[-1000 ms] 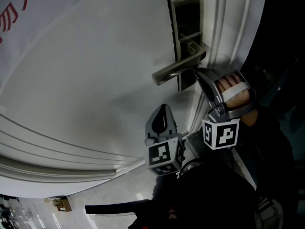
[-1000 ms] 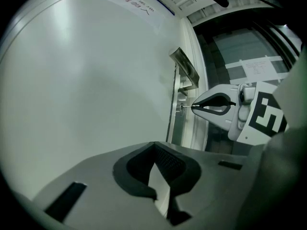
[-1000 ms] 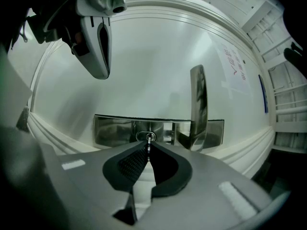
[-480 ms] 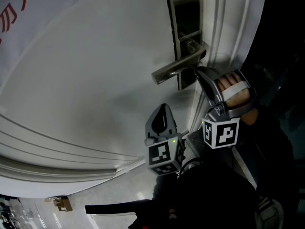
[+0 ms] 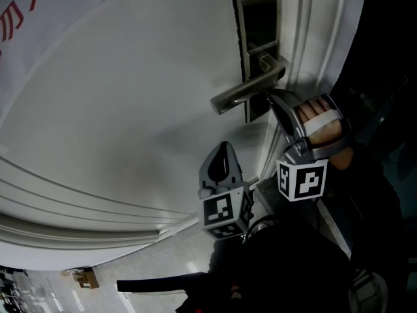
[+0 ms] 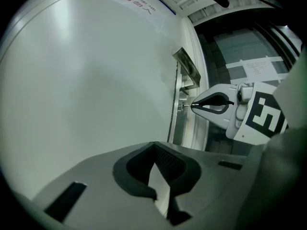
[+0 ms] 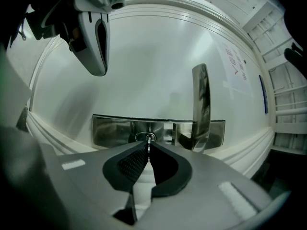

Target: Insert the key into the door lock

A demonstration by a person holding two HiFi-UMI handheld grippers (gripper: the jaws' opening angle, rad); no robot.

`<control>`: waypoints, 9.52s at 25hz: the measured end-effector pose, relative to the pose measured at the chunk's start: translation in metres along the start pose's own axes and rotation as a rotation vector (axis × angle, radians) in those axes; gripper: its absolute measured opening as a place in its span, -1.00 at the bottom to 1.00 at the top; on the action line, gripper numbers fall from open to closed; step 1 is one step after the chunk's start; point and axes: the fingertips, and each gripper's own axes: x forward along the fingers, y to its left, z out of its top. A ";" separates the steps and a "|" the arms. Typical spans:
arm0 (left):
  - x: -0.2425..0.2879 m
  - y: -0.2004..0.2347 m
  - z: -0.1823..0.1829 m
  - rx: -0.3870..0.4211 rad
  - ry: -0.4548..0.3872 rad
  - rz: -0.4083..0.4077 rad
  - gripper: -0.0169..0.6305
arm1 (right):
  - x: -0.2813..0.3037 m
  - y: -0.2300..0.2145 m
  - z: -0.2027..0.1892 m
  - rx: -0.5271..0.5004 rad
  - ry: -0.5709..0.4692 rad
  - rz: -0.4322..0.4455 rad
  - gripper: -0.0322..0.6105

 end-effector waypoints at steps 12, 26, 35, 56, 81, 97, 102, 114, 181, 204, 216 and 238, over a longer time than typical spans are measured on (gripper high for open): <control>0.002 -0.004 0.006 -0.001 -0.008 -0.028 -0.94 | 0.000 0.000 0.000 -0.004 0.004 0.001 -0.86; 0.004 -0.001 0.002 0.025 -0.012 -0.029 -0.94 | 0.000 0.000 0.001 -0.010 0.007 0.001 -0.86; 0.002 -0.002 0.003 0.001 -0.002 -0.025 -0.94 | 0.001 0.000 0.001 -0.016 0.005 0.001 -0.86; 0.006 -0.002 0.001 -0.005 0.004 -0.026 -0.94 | 0.004 0.000 0.003 -0.014 0.000 0.002 -0.86; 0.006 -0.001 0.000 -0.002 0.002 -0.028 -0.94 | 0.004 0.000 0.003 -0.018 -0.001 0.001 -0.86; 0.008 -0.003 0.003 -0.002 0.004 -0.047 -0.94 | 0.005 0.000 0.003 -0.020 0.001 0.000 -0.86; 0.008 -0.003 0.004 0.001 0.001 -0.051 -0.94 | 0.004 0.000 0.003 -0.021 0.002 0.002 -0.86; 0.009 -0.005 0.005 -0.006 -0.001 -0.058 -0.94 | 0.005 -0.001 0.003 -0.022 0.001 0.000 -0.86; 0.006 -0.001 0.002 -0.001 0.009 -0.044 -0.94 | 0.005 -0.002 0.004 -0.024 0.003 0.005 -0.86; -0.005 0.002 0.013 0.005 -0.009 -0.051 -0.94 | 0.005 -0.009 0.010 -0.049 0.021 -0.003 -0.86; -0.006 0.006 0.012 0.005 -0.006 -0.043 -0.94 | 0.005 -0.009 0.011 -0.045 0.021 -0.007 -0.86; -0.027 0.014 0.011 0.024 0.000 0.044 -0.94 | -0.031 -0.012 -0.011 0.397 -0.002 -0.019 -0.85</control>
